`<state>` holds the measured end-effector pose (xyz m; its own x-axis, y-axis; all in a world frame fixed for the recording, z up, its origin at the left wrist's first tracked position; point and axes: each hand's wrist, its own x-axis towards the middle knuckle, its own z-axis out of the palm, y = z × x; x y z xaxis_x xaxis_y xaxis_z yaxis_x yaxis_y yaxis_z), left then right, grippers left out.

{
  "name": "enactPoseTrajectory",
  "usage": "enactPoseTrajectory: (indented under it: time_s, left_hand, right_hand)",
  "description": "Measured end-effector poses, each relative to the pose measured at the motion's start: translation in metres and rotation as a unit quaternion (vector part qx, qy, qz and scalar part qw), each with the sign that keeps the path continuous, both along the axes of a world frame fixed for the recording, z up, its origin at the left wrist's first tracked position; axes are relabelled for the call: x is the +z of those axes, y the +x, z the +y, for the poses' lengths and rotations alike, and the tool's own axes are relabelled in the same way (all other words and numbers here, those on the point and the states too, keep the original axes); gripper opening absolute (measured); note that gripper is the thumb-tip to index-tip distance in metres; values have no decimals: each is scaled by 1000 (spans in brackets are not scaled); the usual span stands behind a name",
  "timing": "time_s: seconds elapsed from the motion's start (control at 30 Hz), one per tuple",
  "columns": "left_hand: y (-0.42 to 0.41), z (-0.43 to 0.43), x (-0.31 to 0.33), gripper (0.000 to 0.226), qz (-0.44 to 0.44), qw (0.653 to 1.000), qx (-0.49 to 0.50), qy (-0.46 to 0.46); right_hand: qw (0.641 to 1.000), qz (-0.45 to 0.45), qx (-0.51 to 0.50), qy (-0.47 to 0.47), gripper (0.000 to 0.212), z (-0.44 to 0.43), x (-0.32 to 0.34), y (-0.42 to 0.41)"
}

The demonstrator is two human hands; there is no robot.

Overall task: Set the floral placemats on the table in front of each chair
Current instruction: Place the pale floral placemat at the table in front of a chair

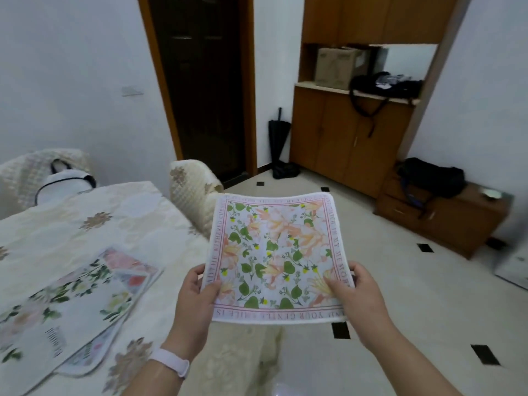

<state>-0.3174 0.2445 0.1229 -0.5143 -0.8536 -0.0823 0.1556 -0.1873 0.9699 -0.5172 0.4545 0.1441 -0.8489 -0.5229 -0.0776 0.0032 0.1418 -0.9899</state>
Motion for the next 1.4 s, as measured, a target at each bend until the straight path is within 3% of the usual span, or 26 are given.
enactPoseTrajectory:
  time_s: [0.33, 0.63, 0.97, 1.4]
  left_hand:
    - [-213, 78, 10, 31, -20, 996, -82, -22]
    - [-342, 79, 4, 25, -36, 993, -104, -32]
    - [-462, -28, -19, 28, -39, 991, -130, -20]
    - [-597, -211, 12, 27, 3, 994, -107, -15]
  right_hand:
    - [996, -30, -72, -44, 13, 110, 6, -183]
    - [992, -39, -109, -50, 13, 125, 1, -294]
    - [992, -39, -121, -15, 13, 22, -21, -406]
    - [995, 8, -102, -2, 16, -173, 25, -550]
